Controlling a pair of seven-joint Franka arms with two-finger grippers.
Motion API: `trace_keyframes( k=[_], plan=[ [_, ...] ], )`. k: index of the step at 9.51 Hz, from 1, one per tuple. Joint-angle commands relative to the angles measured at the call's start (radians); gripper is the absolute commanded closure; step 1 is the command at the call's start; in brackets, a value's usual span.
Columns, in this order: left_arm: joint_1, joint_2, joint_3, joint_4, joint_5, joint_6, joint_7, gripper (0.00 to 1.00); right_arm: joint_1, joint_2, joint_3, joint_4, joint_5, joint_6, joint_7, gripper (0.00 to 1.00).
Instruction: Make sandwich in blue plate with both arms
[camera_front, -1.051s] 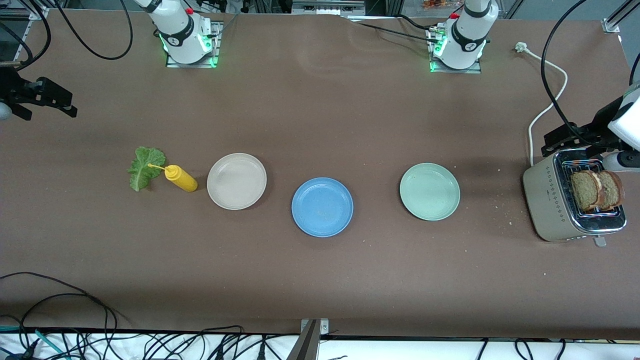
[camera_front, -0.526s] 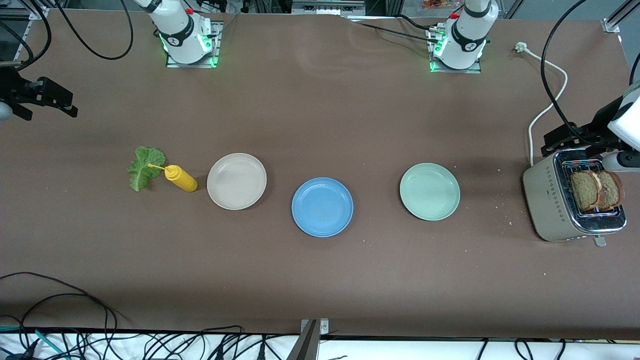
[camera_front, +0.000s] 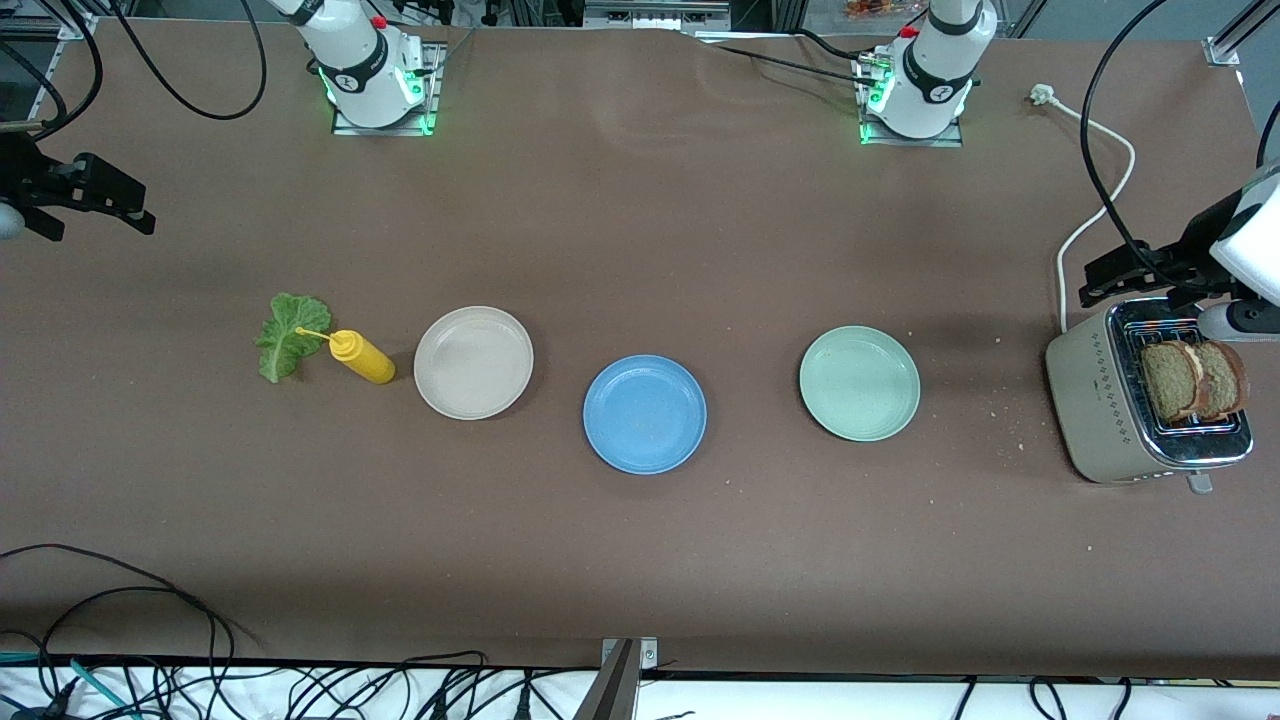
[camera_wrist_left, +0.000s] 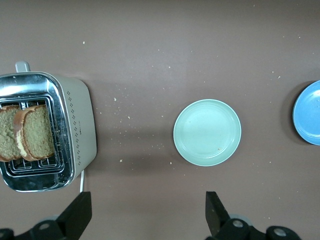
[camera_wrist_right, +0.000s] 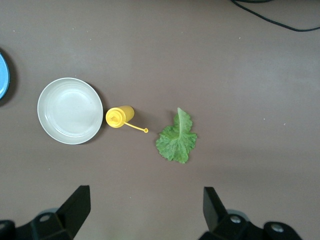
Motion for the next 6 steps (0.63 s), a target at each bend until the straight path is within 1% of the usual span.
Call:
trace_keyframes(
  k=[1, 6],
  plan=[
    [0.002, -0.013, 0.008, -0.002, -0.024, -0.017, 0.022, 0.00, 0.005, 0.008, 0.000, 0.024, -0.004, -0.010, 0.011, 0.00],
    [0.016, -0.015, 0.020, -0.004, -0.024, -0.017, 0.027, 0.00, 0.005, 0.008, 0.000, 0.024, -0.004, -0.011, 0.011, 0.00]
  ],
)
